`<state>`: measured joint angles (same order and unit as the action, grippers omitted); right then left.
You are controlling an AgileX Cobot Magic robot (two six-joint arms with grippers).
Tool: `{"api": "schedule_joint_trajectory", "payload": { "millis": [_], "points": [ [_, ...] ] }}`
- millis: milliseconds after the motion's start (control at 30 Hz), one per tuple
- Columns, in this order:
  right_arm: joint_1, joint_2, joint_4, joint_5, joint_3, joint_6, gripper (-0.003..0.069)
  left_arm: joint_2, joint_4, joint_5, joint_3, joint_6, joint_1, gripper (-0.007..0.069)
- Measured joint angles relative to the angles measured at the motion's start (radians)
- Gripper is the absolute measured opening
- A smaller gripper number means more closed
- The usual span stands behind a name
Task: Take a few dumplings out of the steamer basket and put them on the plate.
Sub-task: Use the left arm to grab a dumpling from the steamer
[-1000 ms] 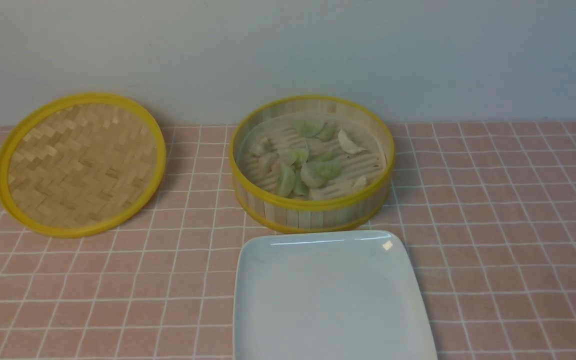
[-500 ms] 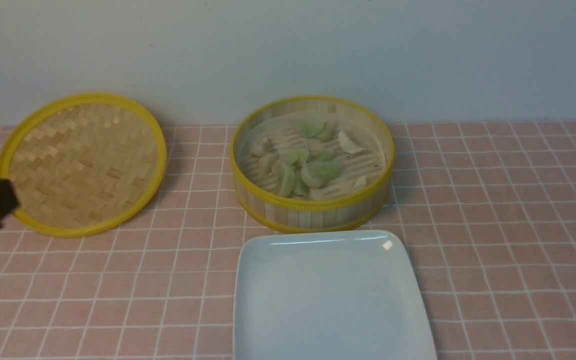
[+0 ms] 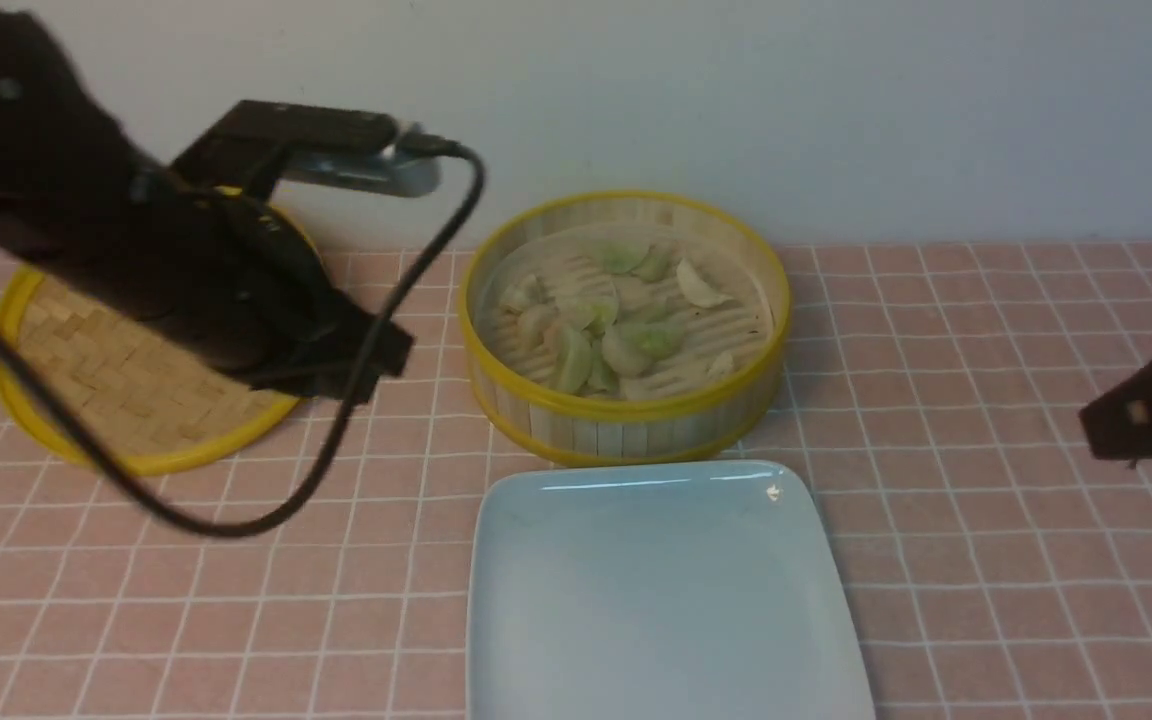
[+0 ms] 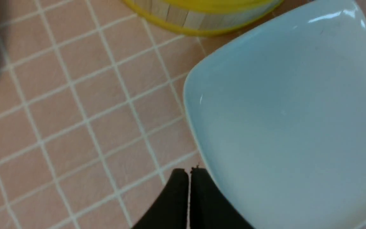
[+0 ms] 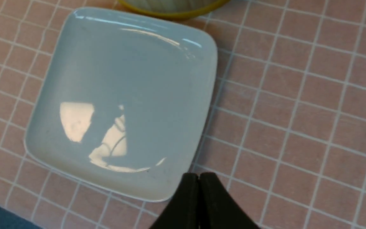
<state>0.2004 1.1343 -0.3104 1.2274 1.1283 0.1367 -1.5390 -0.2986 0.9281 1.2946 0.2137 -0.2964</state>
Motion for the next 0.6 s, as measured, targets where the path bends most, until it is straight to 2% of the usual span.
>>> {"api": "schedule_joint_trajectory", "payload": {
  "millis": [267,367,533,600],
  "points": [
    [0.000,0.043,-0.033,-0.037,0.000,0.013,-0.0015,-0.376,0.017,-0.022,0.342,0.088,-0.068,-0.0003],
    [0.000,0.043,-0.036,-0.040,0.001,0.013,-0.0015,-0.494,0.017,-0.022,0.448,0.106,-0.071,0.0026],
    [0.000,0.043,-0.036,-0.044,0.001,0.013,-0.0015,-0.628,0.015,-0.025,0.571,0.110,-0.073,0.0165],
    [0.000,0.043,-0.036,-0.049,0.001,0.013,-0.0015,-0.669,0.015,-0.046,0.604,0.110,-0.076,0.0267]
  ]
}}
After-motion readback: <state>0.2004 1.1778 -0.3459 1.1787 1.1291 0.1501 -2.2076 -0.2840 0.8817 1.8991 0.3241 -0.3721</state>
